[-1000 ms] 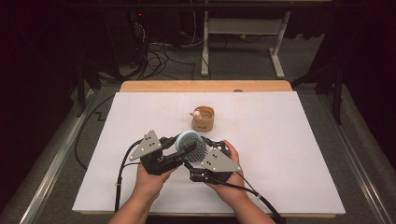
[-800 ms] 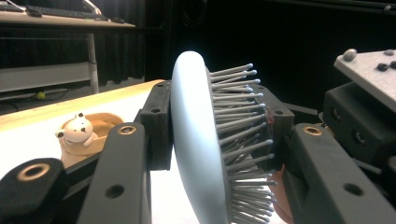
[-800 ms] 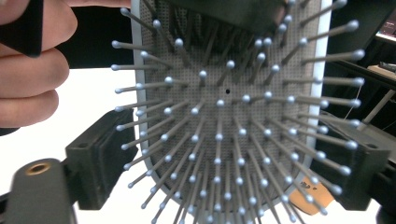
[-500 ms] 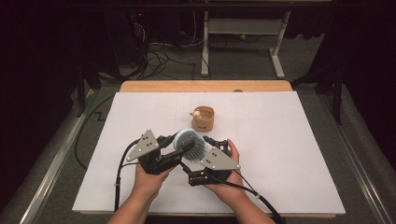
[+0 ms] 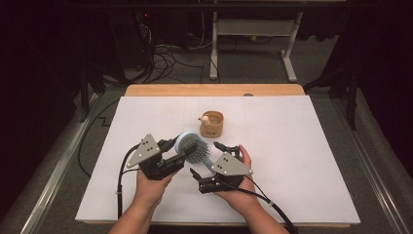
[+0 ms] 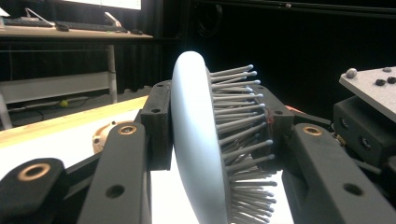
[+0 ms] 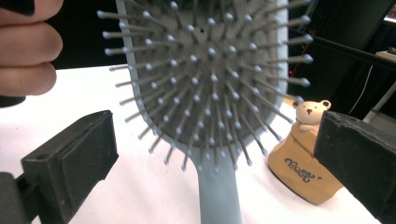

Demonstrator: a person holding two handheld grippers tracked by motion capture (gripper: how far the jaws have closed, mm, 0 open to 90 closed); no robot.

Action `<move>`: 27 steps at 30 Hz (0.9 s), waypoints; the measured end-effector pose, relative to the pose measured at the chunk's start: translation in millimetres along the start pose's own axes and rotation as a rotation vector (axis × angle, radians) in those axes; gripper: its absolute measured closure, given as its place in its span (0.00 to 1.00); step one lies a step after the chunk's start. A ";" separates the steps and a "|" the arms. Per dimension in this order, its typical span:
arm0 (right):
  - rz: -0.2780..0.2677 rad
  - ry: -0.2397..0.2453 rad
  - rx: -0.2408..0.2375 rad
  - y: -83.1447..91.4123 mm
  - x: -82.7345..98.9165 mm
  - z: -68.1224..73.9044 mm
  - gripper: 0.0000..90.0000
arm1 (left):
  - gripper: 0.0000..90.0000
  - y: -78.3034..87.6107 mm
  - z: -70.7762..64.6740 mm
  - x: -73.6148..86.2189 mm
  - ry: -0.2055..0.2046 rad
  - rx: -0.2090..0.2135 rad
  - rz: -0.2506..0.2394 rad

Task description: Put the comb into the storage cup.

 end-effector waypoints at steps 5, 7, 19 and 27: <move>0.010 -0.006 -0.002 2.5 3.8 -2.6 0.00 | 0.64 3.3 5.1 -1.9 -0.007 -0.015 -0.007; 0.015 -0.005 0.000 4.1 5.4 -4.3 0.00 | 0.64 4.5 7.2 -2.5 -0.009 -0.024 -0.010; 0.038 -0.011 0.037 21.0 14.9 -25.9 0.00 | 0.64 14.5 21.4 -6.0 -0.025 -0.069 -0.021; 0.065 -0.061 0.075 36.6 29.6 -48.2 0.00 | 0.64 20.9 29.4 -8.8 -0.044 -0.103 -0.028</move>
Point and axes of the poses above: each handheld gripper's, and its own axes: y roughly backward along the jaws, x roughly out of its underside, z roughly to its left, the point moved 9 cm from there along -y, roughly forward along the jaws, and after that the axes turned 9 degrees about -z, right-handed, at the moved point
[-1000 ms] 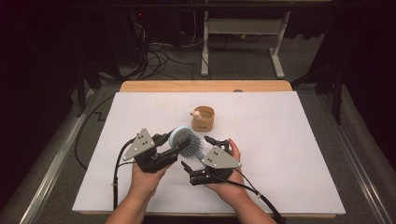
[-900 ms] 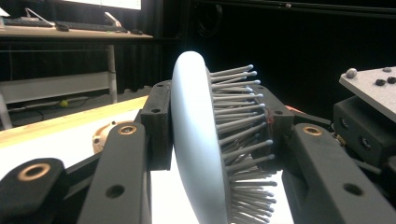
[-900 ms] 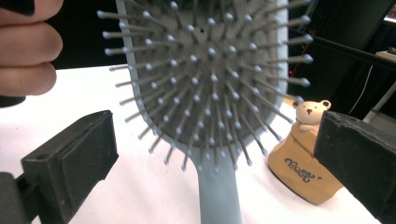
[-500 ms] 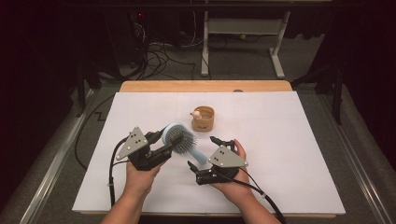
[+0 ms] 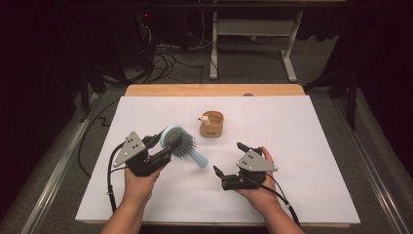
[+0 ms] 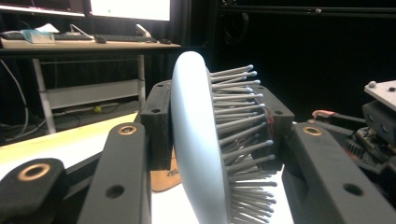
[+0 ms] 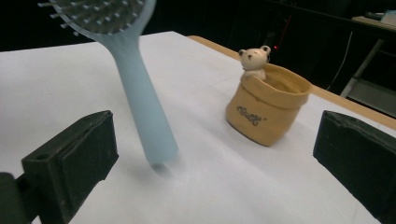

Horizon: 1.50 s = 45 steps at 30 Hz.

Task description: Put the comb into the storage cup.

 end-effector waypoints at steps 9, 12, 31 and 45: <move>0.010 -0.037 0.042 17.5 9.6 -22.4 0.00 | 0.64 6.8 13.0 -1.8 -0.009 -0.044 -0.004; 0.014 -0.046 0.066 24.4 13.0 -31.4 0.00 | 0.64 9.2 16.2 -3.0 -0.011 -0.056 -0.009; 0.023 -0.093 0.182 64.7 33.7 -78.4 0.00 | 0.64 26.8 38.1 -10.2 -0.030 -0.124 -0.021; 0.045 -0.122 0.226 84.3 48.0 -93.0 0.00 | 0.64 30.4 44.6 -10.9 -0.038 -0.142 -0.024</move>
Point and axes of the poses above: each handheld gripper's, and its own axes: y roughly backward along the jaws, x roughly out of its underside, z roughly to its left, the point moved 9 cm from there along -y, roughly forward along the jaws, and after that the axes turned 9 degrees about -z, right-handed, at the moved point
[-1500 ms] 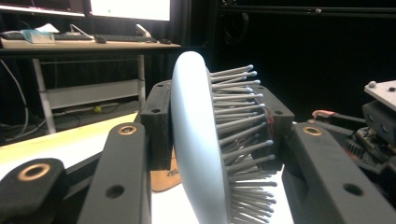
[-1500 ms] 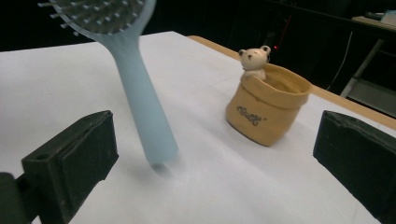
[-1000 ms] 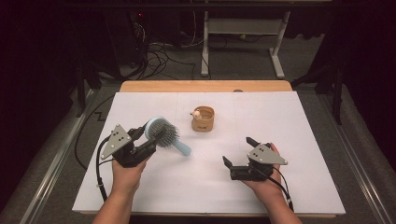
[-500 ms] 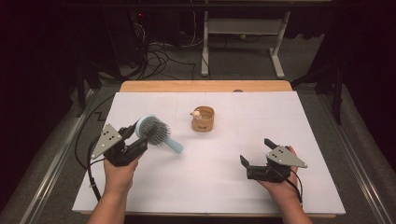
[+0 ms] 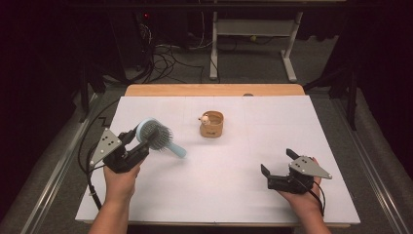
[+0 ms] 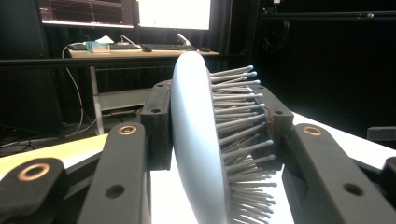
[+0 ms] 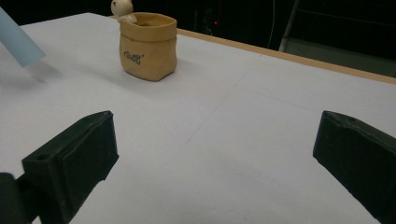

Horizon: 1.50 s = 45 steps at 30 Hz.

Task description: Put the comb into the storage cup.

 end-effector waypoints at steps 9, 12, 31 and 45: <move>0.002 0.000 0.002 -0.7 0.3 0.0 0.00 | 0.64 -2.7 -4.7 1.2 0.021 0.015 0.000; 0.005 0.005 0.001 -1.1 1.4 1.3 0.00 | 0.64 -3.2 -7.4 0.3 0.022 0.019 -0.002; -0.015 -0.007 0.001 0.7 -2.2 -0.8 0.00 | 0.64 -17.1 -26.0 -19.6 0.019 0.048 -0.025; -0.025 -0.003 0.004 1.7 -4.0 -0.9 0.00 | 0.64 -41.1 -43.3 -37.0 0.011 0.078 -0.041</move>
Point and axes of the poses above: each handheld gripper's, and its own axes: y roughly backward along the jaws, x roughly out of its underside, z roughly to its left, the point moved 9 cm from there along -y, roughly forward along the jaws, and after that the axes turned 9 degrees about -z, right-handed, at the moved point
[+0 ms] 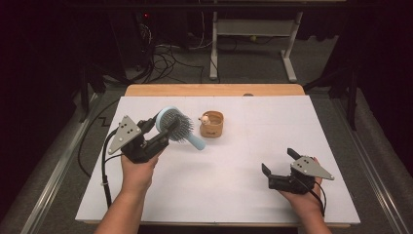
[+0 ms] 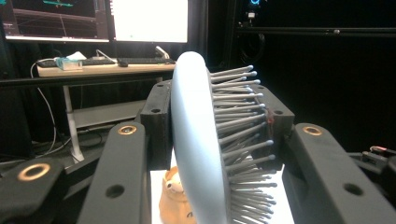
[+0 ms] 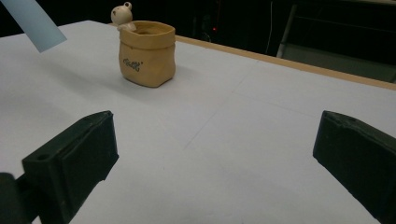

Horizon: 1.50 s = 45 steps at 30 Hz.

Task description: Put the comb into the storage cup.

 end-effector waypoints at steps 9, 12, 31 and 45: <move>0.001 0.004 0.000 0.3 -0.2 1.3 0.00 | 0.64 -17.4 -0.4 -1.9 0.012 -0.001 0.004; 0.004 0.005 0.000 -0.1 0.2 1.4 0.00 | 0.64 -24.2 -0.6 -1.2 0.006 -0.002 0.012; 0.000 0.010 0.010 1.4 0.3 -1.0 0.00 | 0.64 -54.3 4.1 -8.9 -0.006 -0.003 0.005; -0.004 0.005 0.007 1.3 0.4 -0.6 0.00 | 0.64 -74.6 7.9 -18.9 -0.019 -0.004 -0.002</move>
Point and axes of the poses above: each handheld gripper's, and its own axes: y roughly backward along the jaws, x roughly out of its underside, z roughly to its left, the point moved 9 cm from there along -y, roughly forward along the jaws, and after that the axes turned 9 degrees about -z, right-handed, at the moved point
